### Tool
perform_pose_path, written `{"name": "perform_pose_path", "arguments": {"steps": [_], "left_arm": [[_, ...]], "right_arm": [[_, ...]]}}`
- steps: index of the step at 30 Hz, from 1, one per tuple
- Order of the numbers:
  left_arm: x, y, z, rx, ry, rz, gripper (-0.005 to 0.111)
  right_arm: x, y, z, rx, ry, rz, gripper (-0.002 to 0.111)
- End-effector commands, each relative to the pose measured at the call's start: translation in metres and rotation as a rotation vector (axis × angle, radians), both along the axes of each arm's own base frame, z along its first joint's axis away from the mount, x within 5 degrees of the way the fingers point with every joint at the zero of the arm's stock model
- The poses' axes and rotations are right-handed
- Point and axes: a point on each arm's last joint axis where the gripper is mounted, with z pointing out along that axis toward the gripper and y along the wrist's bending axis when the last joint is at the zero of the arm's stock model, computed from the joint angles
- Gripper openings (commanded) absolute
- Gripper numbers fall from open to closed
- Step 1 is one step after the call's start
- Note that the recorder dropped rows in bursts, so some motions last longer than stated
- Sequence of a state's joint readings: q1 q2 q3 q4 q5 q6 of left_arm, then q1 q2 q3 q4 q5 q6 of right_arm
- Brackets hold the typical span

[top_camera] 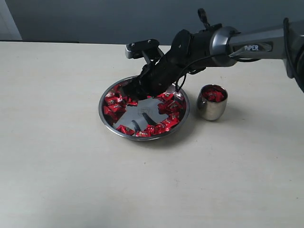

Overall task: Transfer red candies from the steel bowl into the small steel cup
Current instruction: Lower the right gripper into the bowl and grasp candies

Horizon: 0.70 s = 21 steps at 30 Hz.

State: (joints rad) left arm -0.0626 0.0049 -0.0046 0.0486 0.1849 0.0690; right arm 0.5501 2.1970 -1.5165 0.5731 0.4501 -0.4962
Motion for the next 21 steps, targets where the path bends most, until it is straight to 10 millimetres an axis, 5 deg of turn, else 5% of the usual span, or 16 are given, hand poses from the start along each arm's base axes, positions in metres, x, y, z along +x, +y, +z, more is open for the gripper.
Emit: {"name": "perform_pose_path", "arguments": {"steps": [1, 21], "left_arm": [[0.0, 0.0, -0.001, -0.005, -0.004, 0.0, 0.002], [0.0, 0.0, -0.001, -0.005, -0.004, 0.0, 0.002]], "right_arm": [[0.006, 0.001, -0.009, 0.021, -0.022, -0.043, 0.041], [0.021, 0.027, -0.024, 0.039, -0.066, -0.023, 0.041]]}}
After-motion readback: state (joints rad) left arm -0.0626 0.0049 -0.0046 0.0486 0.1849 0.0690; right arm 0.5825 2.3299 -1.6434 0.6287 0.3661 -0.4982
